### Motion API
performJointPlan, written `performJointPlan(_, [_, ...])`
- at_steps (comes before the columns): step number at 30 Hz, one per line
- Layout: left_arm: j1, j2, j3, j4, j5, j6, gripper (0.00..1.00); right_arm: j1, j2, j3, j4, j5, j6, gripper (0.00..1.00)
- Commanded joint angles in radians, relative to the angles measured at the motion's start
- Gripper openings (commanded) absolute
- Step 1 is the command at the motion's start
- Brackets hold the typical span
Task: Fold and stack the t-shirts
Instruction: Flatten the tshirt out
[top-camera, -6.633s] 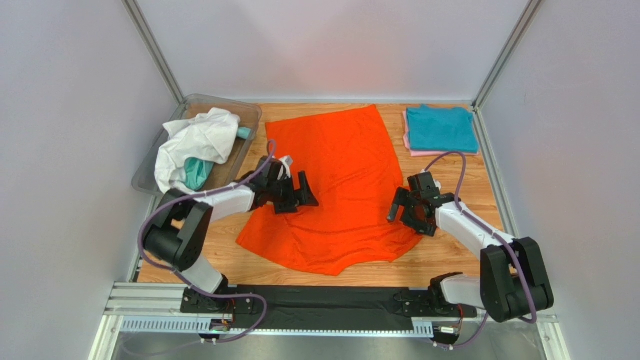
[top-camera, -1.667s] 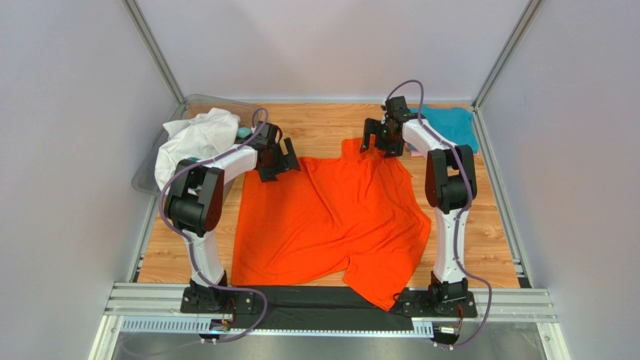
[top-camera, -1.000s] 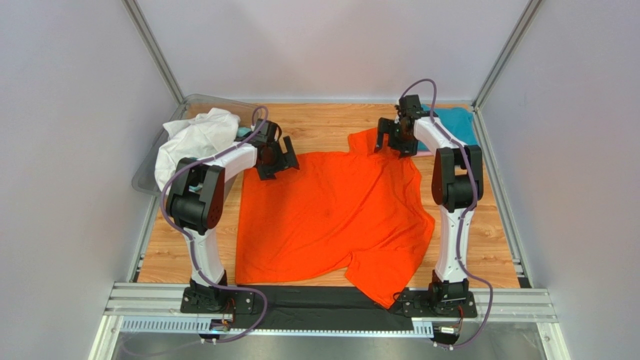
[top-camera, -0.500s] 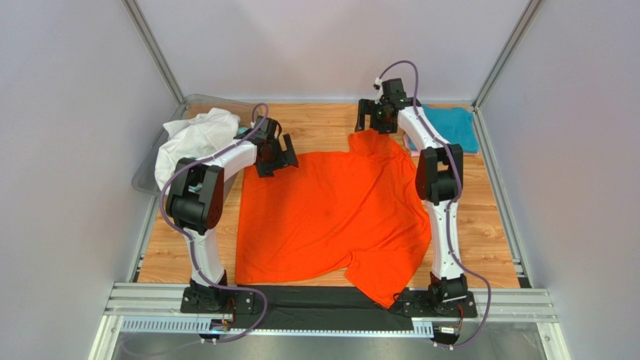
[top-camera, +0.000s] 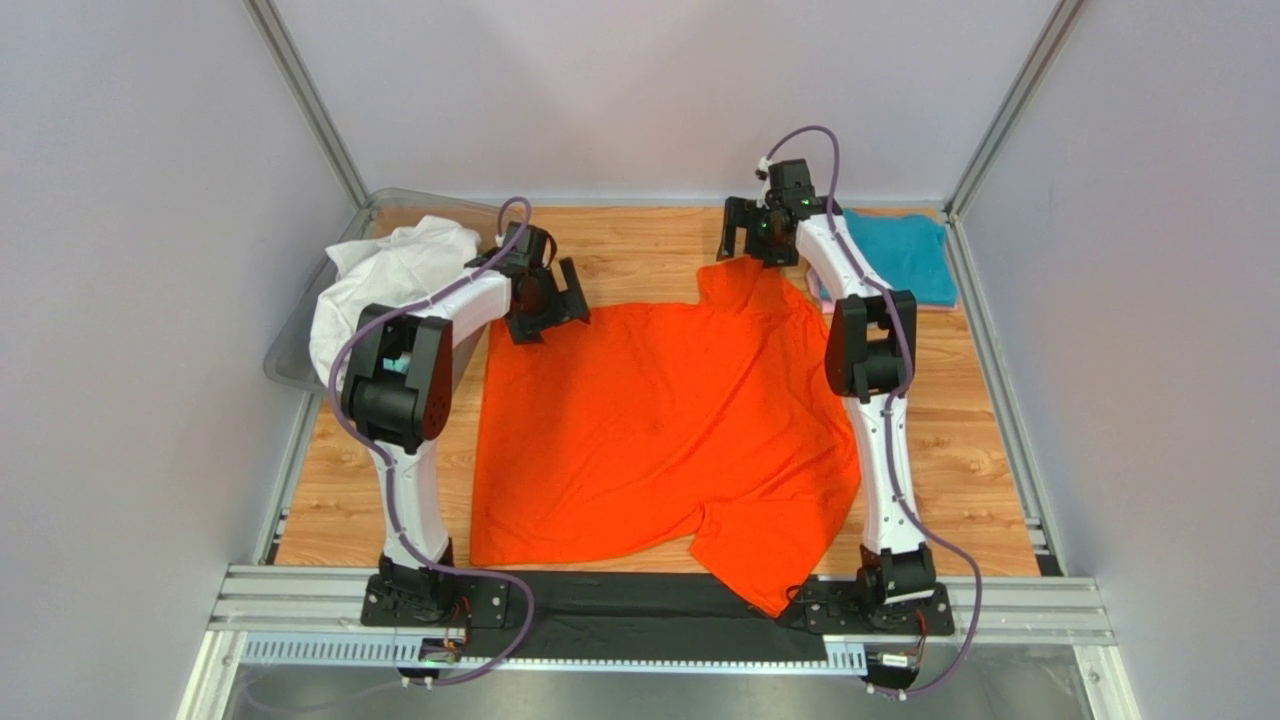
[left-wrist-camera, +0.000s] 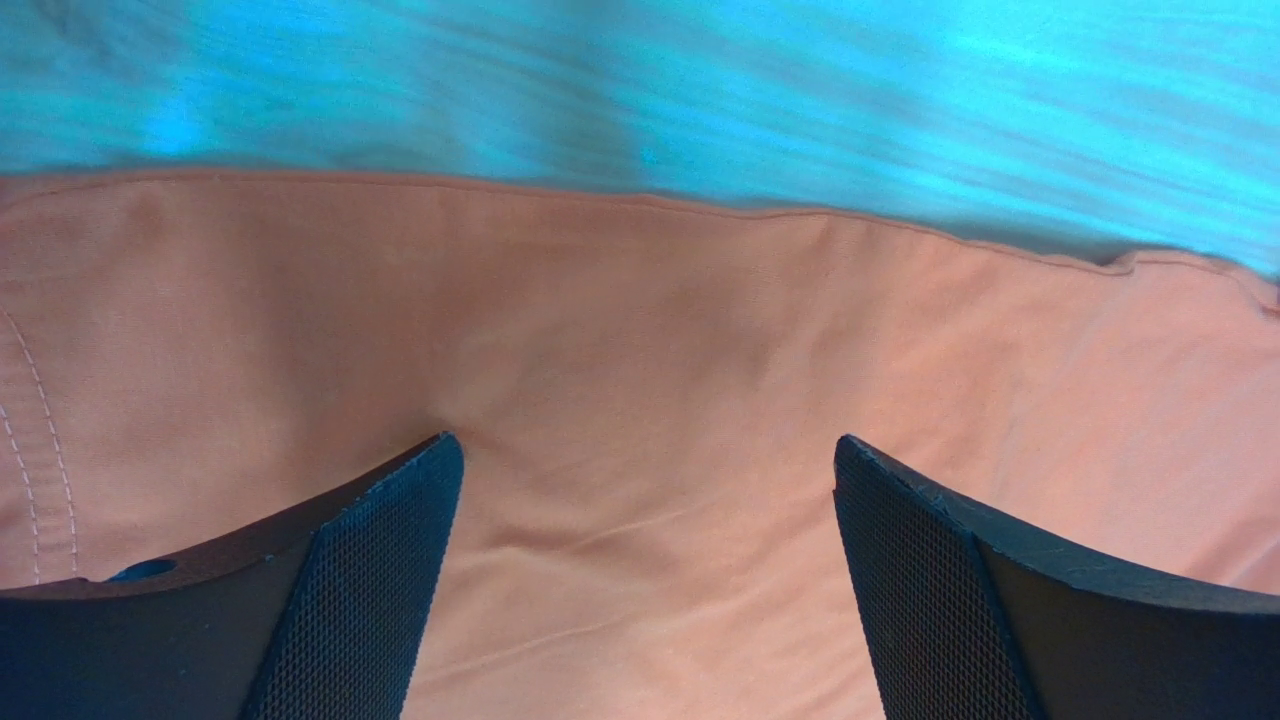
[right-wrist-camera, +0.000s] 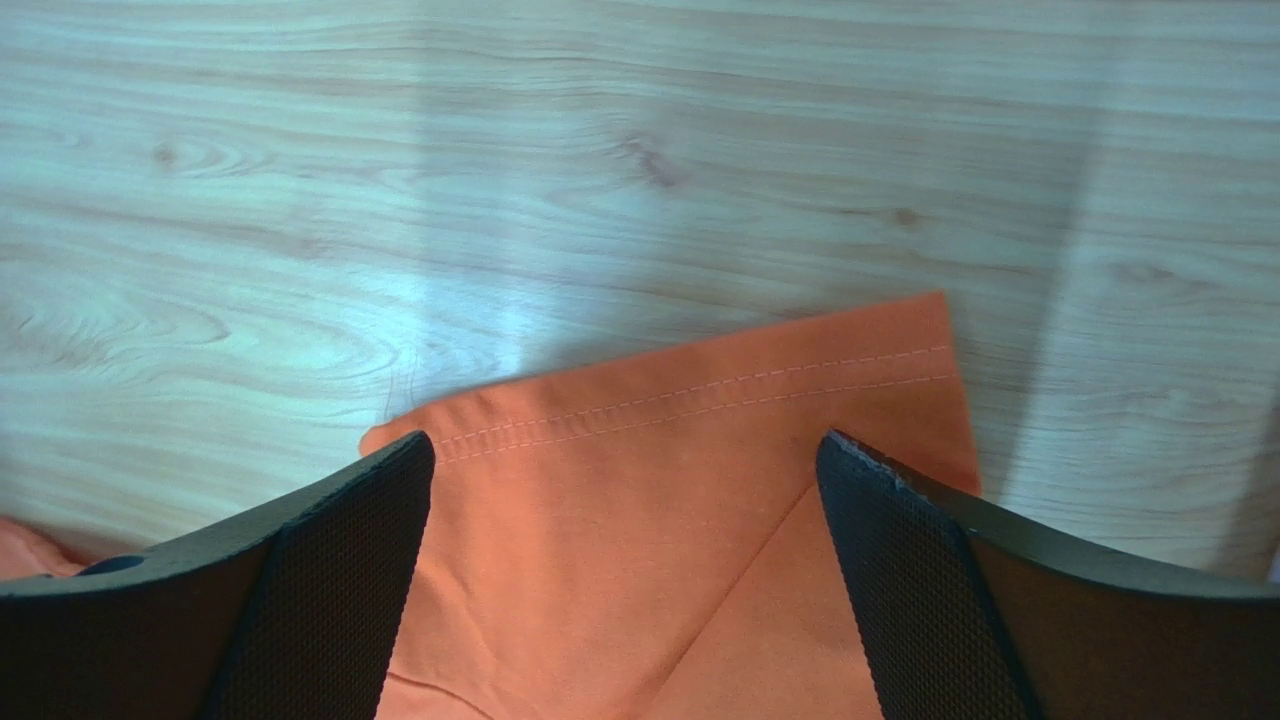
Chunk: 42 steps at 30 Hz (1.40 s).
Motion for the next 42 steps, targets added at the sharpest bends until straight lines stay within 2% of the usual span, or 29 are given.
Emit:
performJointPlan(1, [0.007,0.049,0.066,-0.007,0.011,0.03,1.0,-0.049,0.12,0.074,-0.085,-0.001,0.079,1.0])
performJointPlan(9, [0.009,0.125,0.169,-0.036,0.019,0.047,1.0,-0.102,0.18,0.159,-0.073,-0.142,0.14,1.0])
performJointPlan(19, [0.013,0.163,0.278,-0.076,0.054,0.073,1.0,-0.112,0.173,0.201,-0.001,-0.197,0.128,1.0])
performJointPlan(24, [0.012,0.025,0.294,-0.076,0.093,0.091,1.0,-0.112,0.017,0.179,-0.047,-0.222,0.045,1.0])
performJointPlan(28, [0.001,-0.14,0.187,-0.076,0.145,0.094,1.0,-0.107,-0.186,0.067,-0.067,-0.248,0.025,1.0])
performJointPlan(30, [-0.016,-0.269,0.113,-0.07,0.146,0.085,1.0,-0.092,-0.316,-0.032,-0.089,-0.248,0.022,1.0])
performJointPlan(31, [-0.022,-0.315,0.029,-0.068,0.142,0.082,1.0,-0.084,-0.359,-0.08,-0.099,-0.234,0.012,1.0])
performJointPlan(35, [-0.063,-0.583,-0.215,-0.054,0.114,0.03,1.0,-0.029,-0.646,-0.418,-0.109,-0.078,0.07,1.0])
performJointPlan(36, [-0.078,-0.626,-0.269,-0.045,0.113,-0.004,1.0,0.003,-0.709,-0.62,-0.075,-0.054,0.09,1.0])
performJointPlan(37, [-0.086,-0.669,-0.379,-0.034,0.116,-0.019,1.0,0.023,-0.849,-0.714,-0.051,-0.04,0.107,1.0])
performJointPlan(39, [-0.097,-0.786,-0.483,-0.001,0.132,-0.057,1.0,0.104,-0.979,-0.991,0.018,0.0,0.16,1.0])
performJointPlan(40, [-0.1,-0.855,-0.574,0.006,0.137,-0.067,1.0,0.141,-1.11,-1.081,0.034,0.013,0.173,1.0])
performJointPlan(41, [-0.102,-0.887,-0.612,0.009,0.139,-0.073,1.0,0.172,-1.164,-1.153,0.054,0.048,0.226,1.0])
performJointPlan(42, [-0.102,-0.921,-0.651,0.007,0.139,-0.085,1.0,0.242,-1.227,-1.297,0.064,0.057,0.251,1.0])
